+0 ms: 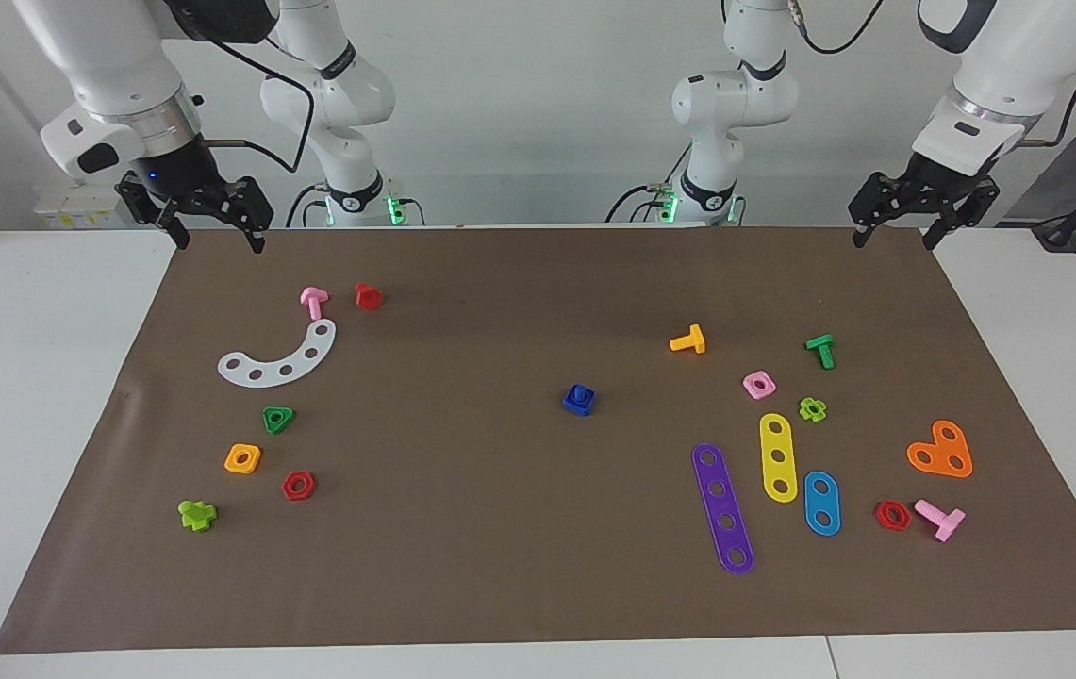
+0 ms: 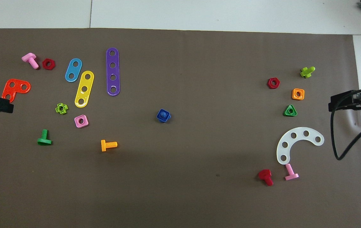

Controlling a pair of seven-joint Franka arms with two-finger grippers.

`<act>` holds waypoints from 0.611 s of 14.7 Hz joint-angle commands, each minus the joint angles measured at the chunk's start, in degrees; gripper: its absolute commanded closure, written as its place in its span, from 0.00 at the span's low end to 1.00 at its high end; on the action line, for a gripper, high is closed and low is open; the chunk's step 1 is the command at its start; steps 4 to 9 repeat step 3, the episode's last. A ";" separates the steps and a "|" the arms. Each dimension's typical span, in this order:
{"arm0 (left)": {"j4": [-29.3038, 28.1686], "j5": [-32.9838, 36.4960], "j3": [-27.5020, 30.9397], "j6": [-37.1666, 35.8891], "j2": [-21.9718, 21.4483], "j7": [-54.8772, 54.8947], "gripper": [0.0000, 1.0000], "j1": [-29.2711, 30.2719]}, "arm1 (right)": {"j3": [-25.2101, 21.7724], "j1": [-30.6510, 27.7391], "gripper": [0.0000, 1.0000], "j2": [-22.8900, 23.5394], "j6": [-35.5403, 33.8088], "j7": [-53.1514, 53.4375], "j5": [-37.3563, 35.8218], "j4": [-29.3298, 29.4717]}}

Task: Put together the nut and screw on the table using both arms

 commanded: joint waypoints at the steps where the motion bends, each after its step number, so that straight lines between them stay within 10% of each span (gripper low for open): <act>1: -0.02 -1.17 -0.50 -0.85 -0.38 0.71 0.00 0.70 | 0.53 -0.61 0.00 -0.70 0.33 -1.25 0.04 -0.63; 9: -0.02 -1.17 -0.50 -0.85 -0.38 0.71 0.00 0.79 | 0.53 -0.61 0.00 -0.62 0.33 -1.25 0.04 -0.72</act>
